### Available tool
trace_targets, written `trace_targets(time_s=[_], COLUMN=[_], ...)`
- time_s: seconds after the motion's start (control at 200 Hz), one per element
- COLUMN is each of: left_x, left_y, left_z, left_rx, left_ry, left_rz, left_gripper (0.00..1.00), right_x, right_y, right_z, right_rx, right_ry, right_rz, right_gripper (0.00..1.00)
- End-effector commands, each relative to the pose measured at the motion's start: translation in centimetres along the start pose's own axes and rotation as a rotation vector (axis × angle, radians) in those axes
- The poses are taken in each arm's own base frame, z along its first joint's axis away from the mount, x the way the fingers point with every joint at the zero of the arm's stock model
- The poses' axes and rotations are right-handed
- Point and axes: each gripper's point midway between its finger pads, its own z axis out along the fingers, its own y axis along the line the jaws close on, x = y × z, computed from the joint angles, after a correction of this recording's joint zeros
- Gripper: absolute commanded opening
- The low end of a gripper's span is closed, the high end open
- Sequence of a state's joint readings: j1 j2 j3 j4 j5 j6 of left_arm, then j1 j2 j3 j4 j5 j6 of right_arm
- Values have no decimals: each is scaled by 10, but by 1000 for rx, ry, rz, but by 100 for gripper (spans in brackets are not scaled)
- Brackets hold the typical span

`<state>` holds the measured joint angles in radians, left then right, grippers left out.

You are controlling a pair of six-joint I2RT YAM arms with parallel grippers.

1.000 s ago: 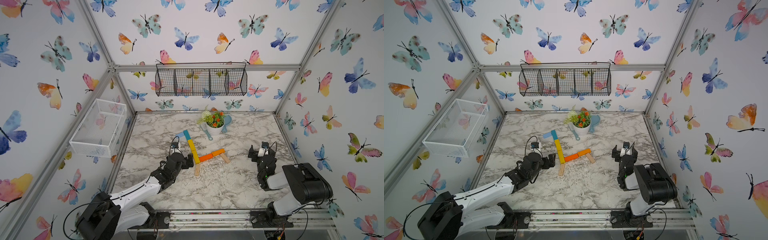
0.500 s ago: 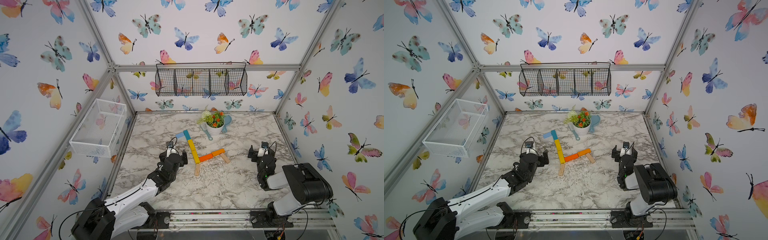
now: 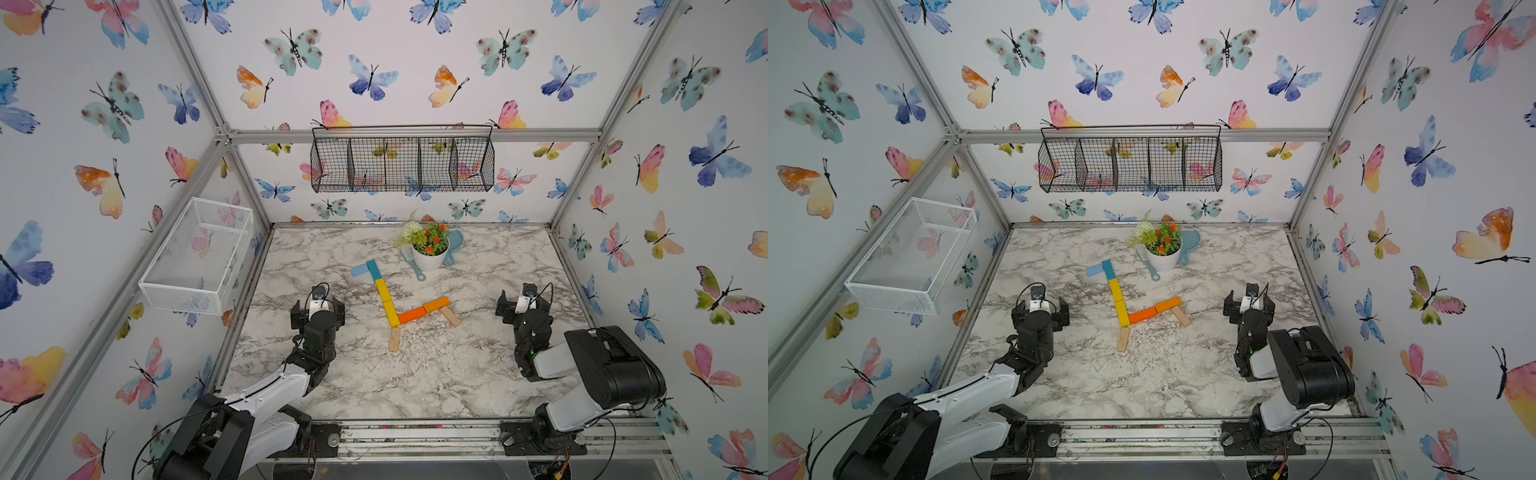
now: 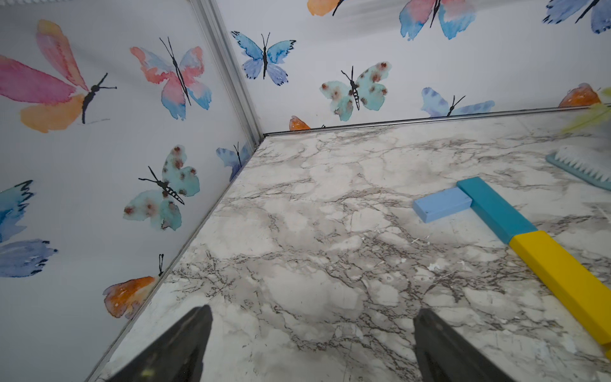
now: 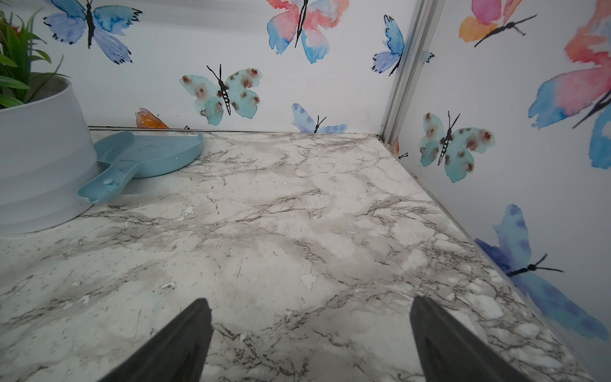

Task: Assemble a giraffe with building blocks
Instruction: Reset both arms

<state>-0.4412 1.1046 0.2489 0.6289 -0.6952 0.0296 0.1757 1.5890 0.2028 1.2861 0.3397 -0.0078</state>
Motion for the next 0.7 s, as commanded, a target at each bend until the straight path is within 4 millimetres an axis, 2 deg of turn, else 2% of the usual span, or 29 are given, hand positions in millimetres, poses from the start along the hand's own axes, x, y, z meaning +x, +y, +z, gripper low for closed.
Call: trace_targets(time_s=[0.0,0.135,0.24,0.395,0.551,0.696], left_x=[-24,-14,-6,-10,-10,-3], left_y=[7,2,11,11,14,11], left_z=[-1,-6,-7,-7,0,9], left_rx=[6,99,88,114,91,136], left_ry=[-118,-146,-161,-188,-208,-198], left_rz=[-58,-95,-122,-117,-47,-81], left_gripper=[98,98,98,98,98,98], right_x=[-7,-7,-7,-7,-8,-7], right_y=[1,1,1,1,1,1], right_z=[3,2,2,2,3,2], right_rx=[-5,-6,-6,-6,-5,-5], right_ry=[-15,-14,-15,-16,-18,-17], right_rz=[15,15,15,15,16,16], right_gripper=[98,98,98,98,98,98])
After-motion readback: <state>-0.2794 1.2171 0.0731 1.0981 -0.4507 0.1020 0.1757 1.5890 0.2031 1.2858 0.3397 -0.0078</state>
